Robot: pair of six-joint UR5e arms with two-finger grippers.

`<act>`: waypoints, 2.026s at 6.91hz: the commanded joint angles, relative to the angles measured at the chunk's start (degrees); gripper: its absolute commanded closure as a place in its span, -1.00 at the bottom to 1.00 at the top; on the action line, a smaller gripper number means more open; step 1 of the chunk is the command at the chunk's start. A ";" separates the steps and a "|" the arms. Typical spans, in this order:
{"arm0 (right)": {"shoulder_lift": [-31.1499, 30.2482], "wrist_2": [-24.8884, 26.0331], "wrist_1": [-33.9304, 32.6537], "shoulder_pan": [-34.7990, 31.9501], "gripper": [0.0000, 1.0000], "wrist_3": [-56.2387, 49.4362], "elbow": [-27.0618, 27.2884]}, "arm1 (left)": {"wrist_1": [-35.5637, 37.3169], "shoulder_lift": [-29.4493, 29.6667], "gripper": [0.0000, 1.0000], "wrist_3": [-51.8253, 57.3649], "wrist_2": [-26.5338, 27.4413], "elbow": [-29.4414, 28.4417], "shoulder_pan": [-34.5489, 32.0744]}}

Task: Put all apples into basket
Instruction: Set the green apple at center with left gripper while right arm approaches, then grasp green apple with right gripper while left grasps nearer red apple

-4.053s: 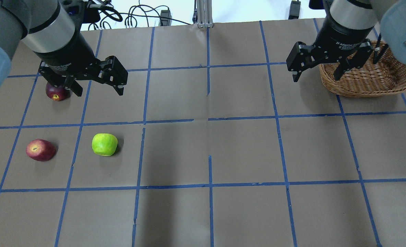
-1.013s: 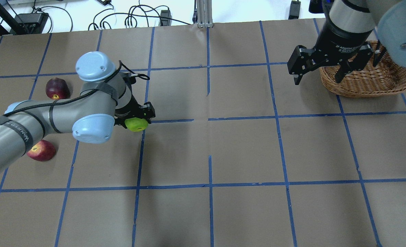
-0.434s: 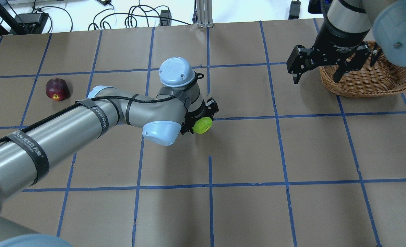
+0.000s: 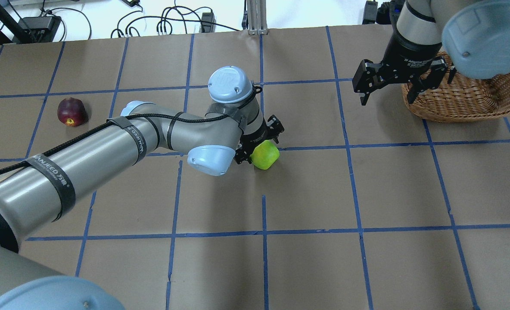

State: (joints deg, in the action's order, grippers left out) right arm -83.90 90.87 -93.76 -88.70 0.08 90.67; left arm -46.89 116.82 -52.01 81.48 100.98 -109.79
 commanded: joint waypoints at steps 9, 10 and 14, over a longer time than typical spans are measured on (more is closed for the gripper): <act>19.36 -15.34 -17.75 -12.99 -1.00 37.32 0.29 | -11.57 -18.04 -1.00 86.75 12.57 9.42 46.35; 21.39 -16.67 -19.78 -14.12 -1.00 39.37 0.21 | -11.04 -16.99 -1.00 94.12 12.22 9.76 51.29; 25.44 -17.39 -20.59 -16.24 -1.00 40.26 0.21 | -9.36 -11.81 -1.00 105.17 10.62 12.31 57.31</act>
State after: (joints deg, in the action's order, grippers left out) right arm -59.55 73.65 -114.27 -104.15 39.80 90.88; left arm -56.15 102.84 51.10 92.01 112.63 -53.41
